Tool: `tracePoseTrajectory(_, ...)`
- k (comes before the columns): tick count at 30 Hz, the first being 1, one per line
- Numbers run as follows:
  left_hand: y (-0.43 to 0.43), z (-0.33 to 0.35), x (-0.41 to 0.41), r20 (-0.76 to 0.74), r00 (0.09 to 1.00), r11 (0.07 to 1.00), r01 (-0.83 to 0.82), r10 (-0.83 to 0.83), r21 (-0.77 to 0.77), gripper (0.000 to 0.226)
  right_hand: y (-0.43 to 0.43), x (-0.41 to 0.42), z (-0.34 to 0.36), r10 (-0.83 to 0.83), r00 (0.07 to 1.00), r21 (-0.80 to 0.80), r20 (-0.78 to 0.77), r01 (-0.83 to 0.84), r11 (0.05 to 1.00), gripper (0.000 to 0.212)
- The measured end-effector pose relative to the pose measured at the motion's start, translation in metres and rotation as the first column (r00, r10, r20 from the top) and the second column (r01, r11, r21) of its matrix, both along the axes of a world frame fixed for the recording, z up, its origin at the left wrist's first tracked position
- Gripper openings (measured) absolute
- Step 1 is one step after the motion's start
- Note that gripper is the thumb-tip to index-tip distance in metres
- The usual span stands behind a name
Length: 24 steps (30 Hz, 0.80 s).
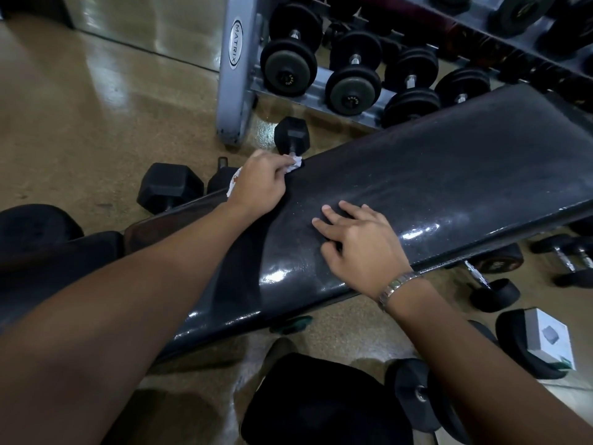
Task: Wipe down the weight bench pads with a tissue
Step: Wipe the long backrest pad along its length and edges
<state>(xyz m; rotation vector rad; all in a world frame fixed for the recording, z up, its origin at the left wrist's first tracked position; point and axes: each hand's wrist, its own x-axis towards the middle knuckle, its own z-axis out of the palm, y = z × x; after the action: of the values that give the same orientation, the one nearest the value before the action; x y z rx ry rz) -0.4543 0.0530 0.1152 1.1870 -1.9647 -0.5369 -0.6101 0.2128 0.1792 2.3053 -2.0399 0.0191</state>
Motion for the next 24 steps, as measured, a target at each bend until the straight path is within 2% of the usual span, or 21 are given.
tracePoseTrajectory(5, 0.029, -0.003, 0.003, -0.048, 0.999, 0.999, -0.016, 0.015, -0.031, 0.031, 0.000, 0.001, 0.000, -0.009, 1.000, -0.003, 0.001, 0.009, 1.000, 0.048)
tracePoseTrajectory(14, 0.083, -0.015, 0.005, -0.065, 0.994, 0.990, 0.074, -0.083, -0.123, 0.029, -0.006, 0.004, 0.014, -0.055, 0.998, 0.120, 0.040, 0.049, 0.991, 0.045)
tracePoseTrajectory(18, 0.104, -0.019, 0.002, -0.044, 0.996, 0.990, 0.075, -0.081, -0.116, 0.035, -0.011, 0.005, 0.021, -0.107, 0.977, 0.120, 0.185, 0.086, 0.989, 0.038)
tracePoseTrajectory(24, 0.136, -0.024, 0.001, -0.032, 0.993, 0.988, 0.111, -0.115, -0.108, 0.040, -0.010, 0.004, 0.031, -0.201, 0.888, 0.145, 0.413, 0.154, 0.977, 0.032)
